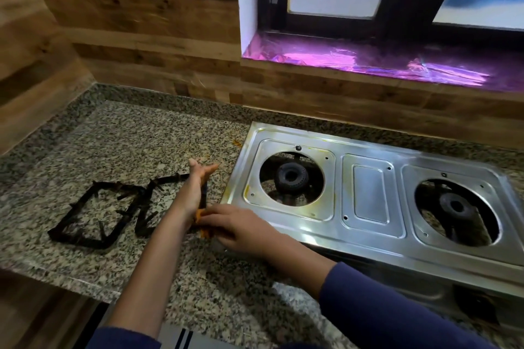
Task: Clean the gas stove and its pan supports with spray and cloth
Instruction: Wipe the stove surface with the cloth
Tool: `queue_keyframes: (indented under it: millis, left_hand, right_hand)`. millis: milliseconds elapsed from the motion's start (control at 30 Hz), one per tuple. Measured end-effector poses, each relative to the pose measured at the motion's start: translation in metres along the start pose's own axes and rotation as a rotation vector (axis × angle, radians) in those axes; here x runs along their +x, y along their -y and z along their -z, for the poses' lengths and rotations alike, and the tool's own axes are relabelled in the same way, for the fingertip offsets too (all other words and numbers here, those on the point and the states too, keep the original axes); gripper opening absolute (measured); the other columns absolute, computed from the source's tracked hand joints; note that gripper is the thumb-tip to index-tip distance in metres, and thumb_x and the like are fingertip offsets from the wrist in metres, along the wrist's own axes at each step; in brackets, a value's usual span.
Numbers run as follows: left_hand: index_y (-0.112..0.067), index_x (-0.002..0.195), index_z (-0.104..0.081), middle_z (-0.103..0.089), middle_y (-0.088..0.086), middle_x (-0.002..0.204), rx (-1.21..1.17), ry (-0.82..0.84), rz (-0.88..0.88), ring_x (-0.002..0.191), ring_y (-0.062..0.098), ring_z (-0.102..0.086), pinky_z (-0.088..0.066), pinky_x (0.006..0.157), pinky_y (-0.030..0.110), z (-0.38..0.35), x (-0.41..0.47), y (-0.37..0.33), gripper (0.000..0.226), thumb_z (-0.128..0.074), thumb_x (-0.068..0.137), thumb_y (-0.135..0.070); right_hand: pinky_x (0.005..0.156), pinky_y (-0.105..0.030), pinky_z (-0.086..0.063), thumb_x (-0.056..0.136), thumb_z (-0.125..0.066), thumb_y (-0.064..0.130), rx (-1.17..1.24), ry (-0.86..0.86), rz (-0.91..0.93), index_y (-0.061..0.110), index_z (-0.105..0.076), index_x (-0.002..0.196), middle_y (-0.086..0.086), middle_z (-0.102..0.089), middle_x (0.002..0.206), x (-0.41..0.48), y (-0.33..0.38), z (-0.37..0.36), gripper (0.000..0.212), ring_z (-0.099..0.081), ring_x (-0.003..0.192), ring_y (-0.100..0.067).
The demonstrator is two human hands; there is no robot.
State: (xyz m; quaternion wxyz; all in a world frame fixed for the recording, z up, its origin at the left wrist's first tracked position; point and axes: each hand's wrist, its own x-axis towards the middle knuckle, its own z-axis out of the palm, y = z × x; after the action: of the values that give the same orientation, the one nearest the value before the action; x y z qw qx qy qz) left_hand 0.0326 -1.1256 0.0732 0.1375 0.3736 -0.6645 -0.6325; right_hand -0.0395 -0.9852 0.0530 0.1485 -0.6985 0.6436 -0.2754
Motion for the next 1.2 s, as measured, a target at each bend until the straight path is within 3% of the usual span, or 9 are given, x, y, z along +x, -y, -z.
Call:
queue_keyframes:
  millis: [133,267,333,433,567,667,833,1033,1200]
  left_hand:
    - [-0.043,0.125,-0.056,-0.040,0.000,0.153,0.094,0.057,0.032,0.142,0.021,-0.032,-0.019,0.118,0.050,-0.011,0.000,0.002,0.089,-0.003,0.072,-0.092]
    - [-0.045,0.123,-0.055,-0.048,0.000,0.146,0.155,0.066,-0.006,0.135,0.023,-0.043,-0.031,0.113,0.045,-0.034,0.003,0.004,0.083,-0.010,0.071,-0.091]
    - [-0.030,0.138,-0.049,-0.049,0.003,0.145,0.233,-0.012,-0.086,0.134,0.025,-0.044,-0.033,0.105,0.036,-0.049,0.001,0.005,0.077,-0.014,0.085,-0.073]
    - [-0.020,0.147,-0.037,-0.041,0.004,0.151,0.478,-0.108,-0.211,0.135,0.026,-0.043,-0.037,0.101,0.036,-0.064,-0.002,0.010,0.068,-0.026,0.095,-0.062]
    - [-0.017,0.152,-0.027,-0.025,0.003,0.160,0.746,-0.186,-0.279,0.142,0.026,-0.033,-0.038,0.106,0.043,-0.071,0.002,0.021,0.069,-0.035,0.097,-0.058]
    - [-0.016,0.152,-0.028,-0.023,0.002,0.161,0.770,-0.203,-0.313,0.143,0.024,-0.031,-0.037,0.106,0.041,-0.072,0.001,0.024,0.065,-0.035,0.099,-0.053]
    - [-0.017,0.152,-0.030,-0.021,0.000,0.162,0.849,-0.199,-0.347,0.145,0.021,-0.027,-0.036,0.108,0.041,-0.070,0.003,0.030,0.059,-0.034,0.101,-0.048]
    - [-0.019,0.153,-0.028,-0.017,-0.001,0.163,0.897,-0.183,-0.328,0.146,0.021,-0.025,-0.037,0.107,0.043,-0.069,0.003,0.031,0.057,-0.033,0.102,-0.044]
    - [-0.021,0.152,-0.032,-0.020,-0.004,0.162,0.803,-0.177,-0.320,0.145,0.019,-0.027,-0.038,0.107,0.042,-0.068,0.002,0.029,0.053,-0.030,0.103,-0.044]
  right_hand:
    - [0.095,-0.033,-0.047,0.082,-0.061,-0.001,0.094,0.077,0.045,0.009,-0.065,0.126,-0.011,-0.062,0.130,-0.043,0.000,0.022,0.045,-0.059,0.115,-0.024]
    - [0.088,-0.033,-0.054,0.091,-0.057,-0.006,0.471,-0.021,-0.221,0.013,-0.066,0.124,0.000,-0.070,0.113,-0.102,-0.001,0.053,0.039,-0.067,0.101,-0.013]
    - [0.080,-0.020,-0.051,0.093,-0.058,-0.005,0.619,-0.231,-0.398,0.020,-0.067,0.120,0.009,-0.073,0.110,-0.125,-0.006,0.072,0.038,-0.068,0.093,-0.004]
    - [0.072,-0.020,-0.051,0.094,-0.058,-0.002,0.647,-0.682,-0.583,0.021,-0.069,0.115,0.002,-0.074,0.109,-0.143,-0.036,0.094,0.033,-0.068,0.082,-0.007]
    - [0.084,-0.025,-0.055,0.096,-0.057,0.003,0.473,-0.932,-0.752,0.014,-0.066,0.122,-0.003,-0.071,0.117,-0.147,-0.103,0.107,0.030,-0.069,0.102,-0.013]
    - [0.092,-0.034,-0.054,0.093,-0.057,0.006,0.209,-0.864,-0.821,0.013,-0.062,0.127,-0.007,-0.065,0.123,-0.134,-0.143,0.113,0.035,-0.064,0.109,-0.019]
    - [0.116,-0.037,-0.029,0.095,-0.052,0.013,-0.164,-0.590,-0.874,0.008,-0.046,0.142,-0.013,-0.042,0.151,-0.087,-0.186,0.127,0.048,-0.034,0.142,-0.028]
    - [0.116,-0.039,-0.032,0.094,-0.057,0.015,-0.161,-0.302,-0.612,0.017,-0.049,0.142,-0.005,-0.039,0.154,-0.073,-0.193,0.137,0.048,-0.034,0.144,-0.021]
    - [0.115,-0.032,-0.034,0.095,-0.059,0.016,-0.110,-0.340,-0.530,0.026,-0.053,0.140,0.005,-0.044,0.151,-0.122,-0.146,0.116,0.047,-0.038,0.140,-0.009]
